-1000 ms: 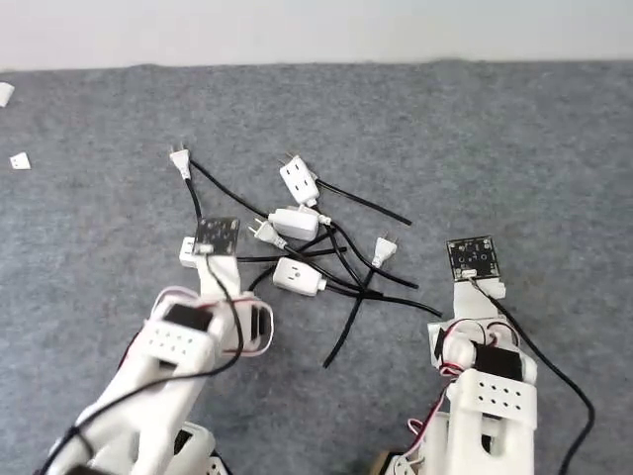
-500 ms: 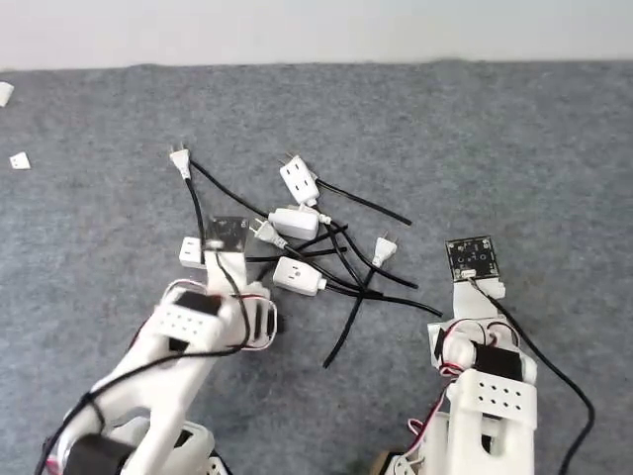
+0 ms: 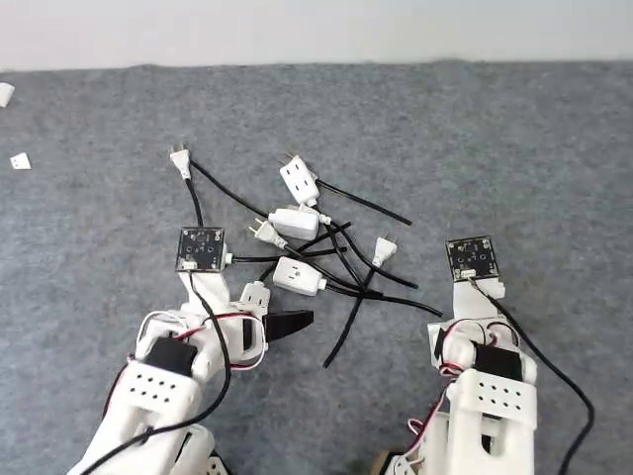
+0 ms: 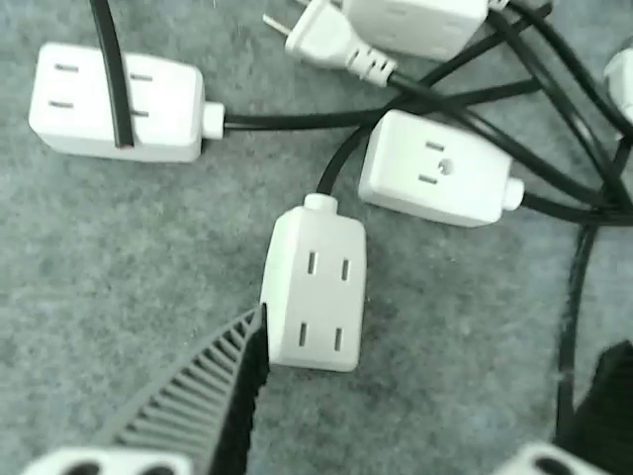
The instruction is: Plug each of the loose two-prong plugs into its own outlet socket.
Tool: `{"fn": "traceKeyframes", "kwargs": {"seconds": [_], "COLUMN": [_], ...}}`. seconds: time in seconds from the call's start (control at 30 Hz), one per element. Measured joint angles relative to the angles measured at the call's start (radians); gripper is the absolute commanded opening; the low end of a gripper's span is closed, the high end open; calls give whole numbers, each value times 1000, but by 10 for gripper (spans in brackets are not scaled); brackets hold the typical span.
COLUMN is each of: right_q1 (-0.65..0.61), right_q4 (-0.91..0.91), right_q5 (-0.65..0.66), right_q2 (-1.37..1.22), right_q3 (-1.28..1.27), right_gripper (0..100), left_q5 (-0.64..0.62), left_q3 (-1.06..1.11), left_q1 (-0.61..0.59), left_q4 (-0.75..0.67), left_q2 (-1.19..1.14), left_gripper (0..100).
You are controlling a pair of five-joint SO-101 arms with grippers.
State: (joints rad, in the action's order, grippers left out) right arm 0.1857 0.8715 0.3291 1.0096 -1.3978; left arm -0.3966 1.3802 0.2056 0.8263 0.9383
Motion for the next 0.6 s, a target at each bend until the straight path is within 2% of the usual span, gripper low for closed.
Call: {"fn": "traceKeyframes", "kwargs": {"seconds": [0.17,0.37,0.47,0.6], "right_q1": [0,0,0,0], "right_q4": [0,0,0,0], "right_q5": [0,0,0,0], "right_q2": [0,0,0,0], "right_q3": [0,0,0,0], "right_gripper": [9,9,9,9], "left_q5": [32,40,49,64], "left_q3": [0,0,0,6], "left_q1": [0,0,0,0], "left_q4": [5,26,25,25], "left_q2": [6,6,6,-32], "left_gripper": [430,211,242,351]}}
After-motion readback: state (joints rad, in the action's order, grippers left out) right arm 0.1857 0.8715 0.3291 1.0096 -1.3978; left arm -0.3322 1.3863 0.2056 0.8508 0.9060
